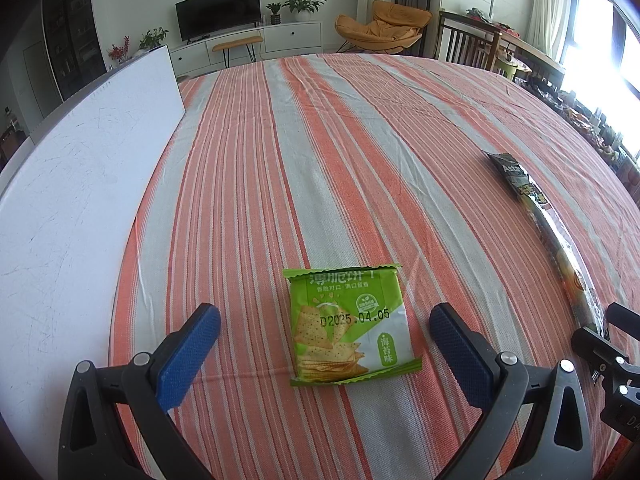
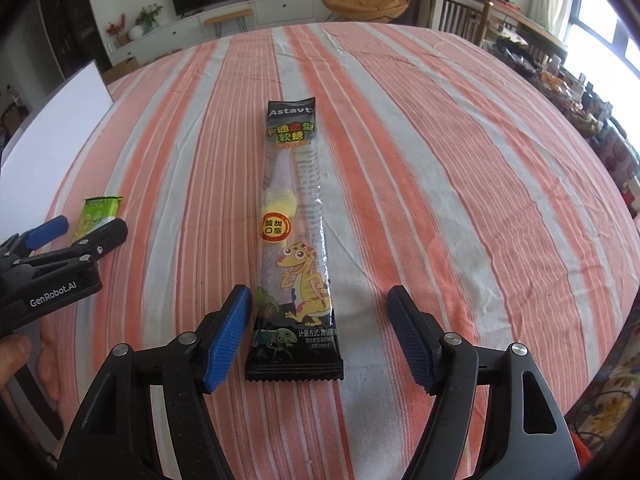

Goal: Organize snacks

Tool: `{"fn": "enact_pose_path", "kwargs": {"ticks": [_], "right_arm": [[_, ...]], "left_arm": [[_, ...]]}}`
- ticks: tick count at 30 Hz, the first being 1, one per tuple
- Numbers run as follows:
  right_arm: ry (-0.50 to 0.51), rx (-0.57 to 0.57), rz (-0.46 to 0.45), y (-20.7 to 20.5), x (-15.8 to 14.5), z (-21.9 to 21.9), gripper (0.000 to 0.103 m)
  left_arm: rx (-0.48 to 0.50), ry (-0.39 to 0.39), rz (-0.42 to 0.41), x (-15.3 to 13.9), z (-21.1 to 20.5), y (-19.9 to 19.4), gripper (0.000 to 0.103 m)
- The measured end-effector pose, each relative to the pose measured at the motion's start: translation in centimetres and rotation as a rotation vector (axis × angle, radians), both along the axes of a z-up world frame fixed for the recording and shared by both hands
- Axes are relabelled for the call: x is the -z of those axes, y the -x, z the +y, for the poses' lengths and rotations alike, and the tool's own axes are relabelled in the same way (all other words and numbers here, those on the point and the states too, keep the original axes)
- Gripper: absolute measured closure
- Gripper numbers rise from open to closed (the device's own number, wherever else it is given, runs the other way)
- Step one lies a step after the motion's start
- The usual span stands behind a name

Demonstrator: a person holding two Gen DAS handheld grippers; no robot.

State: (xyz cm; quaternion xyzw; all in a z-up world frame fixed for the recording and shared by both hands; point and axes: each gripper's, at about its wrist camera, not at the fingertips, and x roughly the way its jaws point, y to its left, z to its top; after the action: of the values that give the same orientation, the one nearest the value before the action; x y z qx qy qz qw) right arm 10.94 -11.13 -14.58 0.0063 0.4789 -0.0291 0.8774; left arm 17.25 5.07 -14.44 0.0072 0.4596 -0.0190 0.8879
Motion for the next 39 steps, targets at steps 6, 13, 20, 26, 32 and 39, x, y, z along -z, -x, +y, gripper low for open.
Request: {"fn": "enact_pose_path", "kwargs": {"ticks": [6, 13, 20, 26, 32, 39], "right_arm": [[0.001, 0.002, -0.004, 0.12, 0.00, 0.00, 0.029], [-0.014, -0.003, -0.016, 0.27, -0.25, -0.14, 0.029], [-0.036, 0.001, -0.034, 0.47, -0.62, -0.41, 0.029], [-0.053, 0.008, -0.042, 0.44, -0.77, -0.73, 0.029], [-0.055, 0.010, -0.044, 0.42, -0.80, -0.74, 0.029], [-0.063, 0.014, -0.047, 0.42, -0.88, -0.89, 0.029]], "left_arm": [[0.000, 0.000, 0.000, 0.01, -0.01, -0.01, 0.000], [0.000, 0.000, 0.000, 0.02, -0.02, -0.01, 0.000], [0.000, 0.000, 0.000, 0.02, -0.02, -0.02, 0.000], [0.000, 0.000, 0.000, 0.02, -0.02, -0.01, 0.000], [0.000, 0.000, 0.000, 0.02, -0.02, -0.02, 0.000], [0.000, 0.000, 0.000, 0.02, -0.02, -0.02, 0.000]]}}
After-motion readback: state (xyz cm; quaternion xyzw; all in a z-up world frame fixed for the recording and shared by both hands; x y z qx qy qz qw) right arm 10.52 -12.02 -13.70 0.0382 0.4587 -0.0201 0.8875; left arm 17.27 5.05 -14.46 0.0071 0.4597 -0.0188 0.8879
